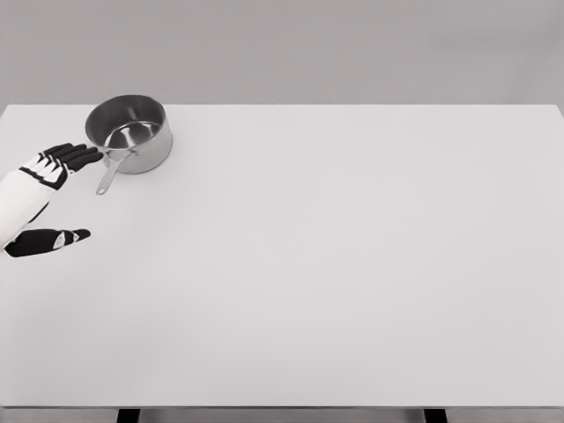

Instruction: Rotate pot handle

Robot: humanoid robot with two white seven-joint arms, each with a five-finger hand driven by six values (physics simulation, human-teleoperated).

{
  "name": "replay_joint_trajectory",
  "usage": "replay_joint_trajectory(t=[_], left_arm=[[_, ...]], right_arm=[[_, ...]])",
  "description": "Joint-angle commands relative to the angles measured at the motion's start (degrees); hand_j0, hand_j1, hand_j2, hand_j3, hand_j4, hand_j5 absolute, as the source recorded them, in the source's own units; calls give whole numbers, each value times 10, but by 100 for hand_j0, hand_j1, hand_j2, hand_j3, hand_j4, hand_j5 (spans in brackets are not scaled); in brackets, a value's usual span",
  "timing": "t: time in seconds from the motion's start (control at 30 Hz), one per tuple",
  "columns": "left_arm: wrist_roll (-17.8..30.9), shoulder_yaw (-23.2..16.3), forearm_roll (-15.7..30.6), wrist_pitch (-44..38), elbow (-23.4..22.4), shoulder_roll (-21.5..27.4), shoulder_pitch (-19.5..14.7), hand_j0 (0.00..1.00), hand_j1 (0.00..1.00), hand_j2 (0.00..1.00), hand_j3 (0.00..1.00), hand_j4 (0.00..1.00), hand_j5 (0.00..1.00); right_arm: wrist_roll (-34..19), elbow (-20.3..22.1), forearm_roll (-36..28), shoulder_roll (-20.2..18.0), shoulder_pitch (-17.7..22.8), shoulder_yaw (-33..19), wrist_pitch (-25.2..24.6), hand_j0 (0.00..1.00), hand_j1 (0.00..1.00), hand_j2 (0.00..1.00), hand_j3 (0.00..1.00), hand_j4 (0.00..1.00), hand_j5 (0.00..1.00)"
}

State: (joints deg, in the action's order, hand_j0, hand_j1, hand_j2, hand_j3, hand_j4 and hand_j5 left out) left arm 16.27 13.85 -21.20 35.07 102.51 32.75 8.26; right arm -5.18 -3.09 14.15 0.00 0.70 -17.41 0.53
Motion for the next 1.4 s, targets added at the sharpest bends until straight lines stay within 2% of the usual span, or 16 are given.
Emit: replay_joint_trajectory(t=[0.0, 0.3, 0.33, 0.4, 0.43, 0.53, 0.57, 0.63, 0.77, 0.83, 0.93, 1.07, 1.1, 1.17, 1.2, 1.37], left_arm=[[3, 0, 1, -1, 1, 0, 0, 100, 100, 100, 100, 100, 100], [5, -7, 8, -1, 7, -11, -9, 100, 100, 100, 100, 100, 100], [33, -8, 25, -1, 7, -14, -11, 100, 100, 100, 100, 100, 100], [161, -14, 112, -1, 7, -9, -21, 100, 100, 100, 100, 100, 100], [187, -37, 200, -1, 7, -1, -53, 100, 100, 100, 100, 100, 100], [187, -105, 319, -1, 8, 23, -147, 100, 100, 100, 100, 100, 100], [187, -131, 337, -1, 7, 24, -179, 100, 100, 100, 100, 100, 100], [187, -189, 341, -61, 7, 28, -243, 100, 100, 100, 100, 100, 100], [187, -294, 346, -159, 7, 59, -264, 100, 100, 100, 100, 100, 100], [187, -305, 349, -263, 7, 68, -263, 100, 100, 100, 100, 100, 100], [187, -311, 350, -317, 7, 81, -265, 100, 100, 100, 100, 100, 100], [187, -319, 356, -432, 7, 86, -301, 100, 100, 100, 100, 100, 100], [187, -334, 361, -450, 7, 86, -317, 100, 100, 100, 100, 100, 100], [187, -396, 432, -500, 6, 120, -358, 100, 100, 100, 100, 100, 100], [187, -417, 450, -505, 6, 136, -362, 100, 100, 100, 100, 100, 100], [187, -422, 469, -509, 7, 143, -363, 100, 100, 100, 100, 100, 100]], right_arm=[[0, 0, 0, 0, 0, 0, 0, 100, 100, 100, 100, 100, 100], [0, 0, 0, 0, 0, 0, 0, 100, 100, 100, 100, 100, 100], [0, 0, 0, 0, 0, 0, 0, 100, 100, 100, 100, 100, 100], [0, -1, 0, 0, 0, 0, 0, 100, 100, 100, 100, 100, 100], [0, 0, 0, 0, 0, 0, 0, 100, 100, 100, 100, 100, 100], [0, -1, 0, 0, 0, 0, 0, 100, 100, 100, 100, 100, 100], [0, 0, 0, 0, 0, 0, 0, 100, 100, 100, 100, 100, 100], [0, 0, 0, 0, 0, 0, 0, 100, 100, 100, 100, 100, 100], [0, 0, 0, 0, 0, 0, 0, 100, 100, 100, 100, 100, 100], [0, -1, 0, 0, 0, 0, 0, 100, 100, 100, 100, 100, 100], [0, 0, 0, 0, 0, -1, 0, 100, 100, 100, 100, 100, 100], [0, -1, 0, 0, 0, 0, 0, 100, 100, 100, 100, 100, 100], [0, 0, 0, 0, 0, 0, 0, 100, 100, 100, 100, 100, 100], [0, 0, 0, 0, 0, 0, 0, 100, 100, 100, 100, 100, 100], [0, -1, 0, 0, 0, 0, 0, 100, 100, 100, 100, 100, 100], [0, 0, 0, 0, 0, 0, 0, 100, 100, 100, 100, 100, 100]])
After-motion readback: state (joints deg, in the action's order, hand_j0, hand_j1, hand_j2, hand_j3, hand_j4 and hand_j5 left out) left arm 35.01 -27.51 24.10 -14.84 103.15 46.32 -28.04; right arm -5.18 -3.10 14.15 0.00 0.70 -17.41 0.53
